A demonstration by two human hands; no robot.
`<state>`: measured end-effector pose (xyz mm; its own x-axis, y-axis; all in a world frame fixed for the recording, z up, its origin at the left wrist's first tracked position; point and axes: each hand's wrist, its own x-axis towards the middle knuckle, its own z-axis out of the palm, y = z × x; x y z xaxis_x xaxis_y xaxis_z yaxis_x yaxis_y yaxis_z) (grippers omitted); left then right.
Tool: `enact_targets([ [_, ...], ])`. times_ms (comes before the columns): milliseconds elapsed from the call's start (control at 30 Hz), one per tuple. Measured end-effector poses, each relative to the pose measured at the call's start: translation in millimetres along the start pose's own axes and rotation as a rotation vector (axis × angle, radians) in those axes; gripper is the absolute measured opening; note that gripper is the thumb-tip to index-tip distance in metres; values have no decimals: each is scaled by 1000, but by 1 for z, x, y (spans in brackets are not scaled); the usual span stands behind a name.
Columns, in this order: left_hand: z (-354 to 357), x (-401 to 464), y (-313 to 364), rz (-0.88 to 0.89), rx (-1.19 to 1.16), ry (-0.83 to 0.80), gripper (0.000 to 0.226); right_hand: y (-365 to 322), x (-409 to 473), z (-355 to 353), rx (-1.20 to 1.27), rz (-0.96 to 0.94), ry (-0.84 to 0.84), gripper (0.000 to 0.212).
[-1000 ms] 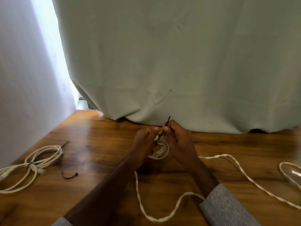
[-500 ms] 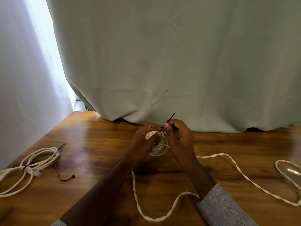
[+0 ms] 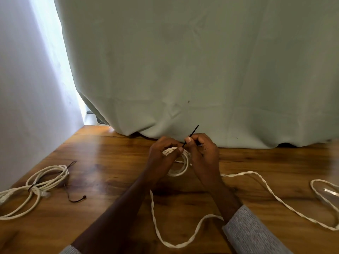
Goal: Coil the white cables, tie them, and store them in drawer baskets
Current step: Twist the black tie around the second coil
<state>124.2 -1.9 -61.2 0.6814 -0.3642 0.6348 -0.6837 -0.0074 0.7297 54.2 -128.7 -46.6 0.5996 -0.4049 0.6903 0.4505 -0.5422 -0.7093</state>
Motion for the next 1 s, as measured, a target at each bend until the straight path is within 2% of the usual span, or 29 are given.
enact_targets([
  [167, 0, -2, 7, -233, -232, 72, 4, -4, 1, 1, 62, 54, -41, 6],
  [300, -16, -1, 15, -387, -421, 227, 12, -6, -4, 6, 11, 214, -125, 36],
  [367, -28, -2, 17, -454, -504, 266, 13, -10, -7, 12, -5, 272, -164, 40],
  [500, -55, -9, 13, -528, -518, 309, 21, -18, -4, 35, -140, 239, -202, 25],
  [567, -72, -14, 10, -588, -504, 339, 17, -28, 0, 52, -211, 221, -266, 18],
  [633, -92, -19, 4, -598, -408, 361, 8, -38, 2, 71, -277, 184, -338, 14],
  [667, -103, -22, 0, -567, -290, 352, 5, -42, 4, 80, -313, 168, -372, 12],
  [833, -166, -34, -13, -491, 261, 210, 11, -50, 7, 131, -379, 239, -535, 10],
  [1000, -214, -39, -17, -427, 454, 220, 8, -53, -1, 174, -362, 302, -615, 11],
])
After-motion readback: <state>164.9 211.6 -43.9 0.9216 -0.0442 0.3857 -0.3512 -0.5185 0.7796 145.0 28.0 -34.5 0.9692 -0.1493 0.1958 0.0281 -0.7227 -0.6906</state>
